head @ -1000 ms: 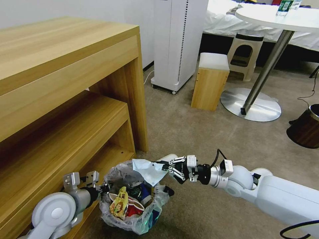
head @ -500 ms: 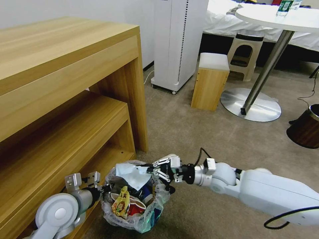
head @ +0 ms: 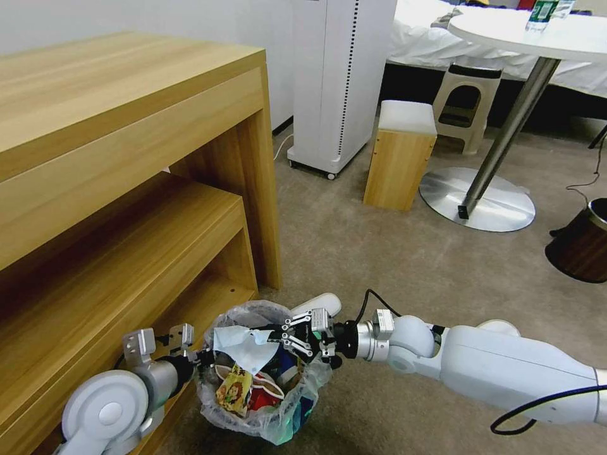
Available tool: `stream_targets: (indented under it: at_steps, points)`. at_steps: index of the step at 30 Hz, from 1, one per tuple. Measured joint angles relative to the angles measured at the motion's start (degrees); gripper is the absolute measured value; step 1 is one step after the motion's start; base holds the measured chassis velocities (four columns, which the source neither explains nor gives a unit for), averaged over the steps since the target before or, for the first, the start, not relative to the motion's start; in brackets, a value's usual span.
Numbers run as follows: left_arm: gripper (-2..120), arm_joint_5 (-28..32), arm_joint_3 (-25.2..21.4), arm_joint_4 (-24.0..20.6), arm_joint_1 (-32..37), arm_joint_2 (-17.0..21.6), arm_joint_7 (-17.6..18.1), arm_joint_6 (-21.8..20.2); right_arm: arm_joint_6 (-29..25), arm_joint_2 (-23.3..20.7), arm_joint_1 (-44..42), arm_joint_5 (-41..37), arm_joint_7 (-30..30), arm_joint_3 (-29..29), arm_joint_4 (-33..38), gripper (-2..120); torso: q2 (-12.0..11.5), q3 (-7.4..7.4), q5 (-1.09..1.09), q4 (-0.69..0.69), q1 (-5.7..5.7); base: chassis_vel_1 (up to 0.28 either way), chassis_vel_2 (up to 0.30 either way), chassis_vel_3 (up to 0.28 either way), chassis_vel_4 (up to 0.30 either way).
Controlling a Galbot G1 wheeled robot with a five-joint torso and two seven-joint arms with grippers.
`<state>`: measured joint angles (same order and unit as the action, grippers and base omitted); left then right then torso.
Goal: Pick up the trash bin and place the garbage on the floor into it.
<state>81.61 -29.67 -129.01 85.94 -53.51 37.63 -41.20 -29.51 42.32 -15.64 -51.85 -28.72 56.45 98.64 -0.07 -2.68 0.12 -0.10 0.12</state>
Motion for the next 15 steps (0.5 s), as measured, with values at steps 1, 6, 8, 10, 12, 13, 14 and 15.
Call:
stream_targets:
  at_steps: [1, 6, 8, 10, 12, 13, 14, 15]
  points:
    - [0, 0.0, 0.0, 0.0, 0.0, 0.0, 0.0, 0.0, 0.0, 0.0, 0.0, 0.0, 0.0, 0.0, 0.0, 3, 0.0, 0.00, 0.00, 0.00, 0.00, 0.000, 0.000, 0.000, 0.000]
    - [0, 0.4, -0.3, -1.3, 0.5, 0.0, 0.0, 0.1, -0.3, -0.3, -2.0, 1.4, -0.1, -1.1, -1.5, 25, 0.0, 0.00, 0.00, 0.00, 0.00, 0.000, 0.000, 0.000, 0.000]
    - [0, 0.5, -0.3, -1.4, 0.6, 0.1, 0.0, 0.1, -0.3, -0.3, -2.3, 1.6, -0.3, -1.4, -1.8, 30, 0.0, 0.00, 0.00, 0.00, 0.00, 0.000, 0.000, 0.000, 0.000]
    - [0, 0.5, -0.5, -1.7, 0.8, 0.0, 0.0, 0.1, -0.4, -0.3, -2.9, 1.7, -0.7, -2.1, -2.0, 40, 0.0, 0.00, 0.00, 0.00, 0.00, 0.000, 0.000, 0.000, 0.000]
    - [0, 0.5, -0.5, -1.8, 0.9, 0.0, 0.0, 0.1, -0.4, -0.3, -3.1, 1.7, -0.8, -2.3, -2.1, 45, 0.0, 0.00, 0.00, 0.00, 0.00, 0.000, 0.000, 0.000, 0.000]
    - [0, 0.5, -0.5, -1.8, 1.0, -0.1, 0.0, 0.1, -0.4, -0.3, -3.3, 1.8, -1.0, -2.5, -2.2, 50, 0.0, 0.00, 0.00, 0.00, 0.00, 0.000, 0.000, 0.000, 0.000]
    - [0, 0.5, -0.5, -1.9, 1.0, -0.1, 0.0, 0.1, -0.4, -0.3, -3.4, 1.8, -1.2, -2.7, -2.3, 53, 0.0, 0.00, 0.00, 0.00, 0.00, 0.000, 0.000, 0.000, 0.000]
    - [0, 0.5, -0.6, -1.9, 1.1, -0.1, 0.0, 0.1, -0.5, -0.4, -3.6, 2.0, -1.6, -2.9, -2.5, 59, 0.0, 0.00, 0.00, 0.00, 0.00, 0.000, 0.000, 0.000, 0.000]
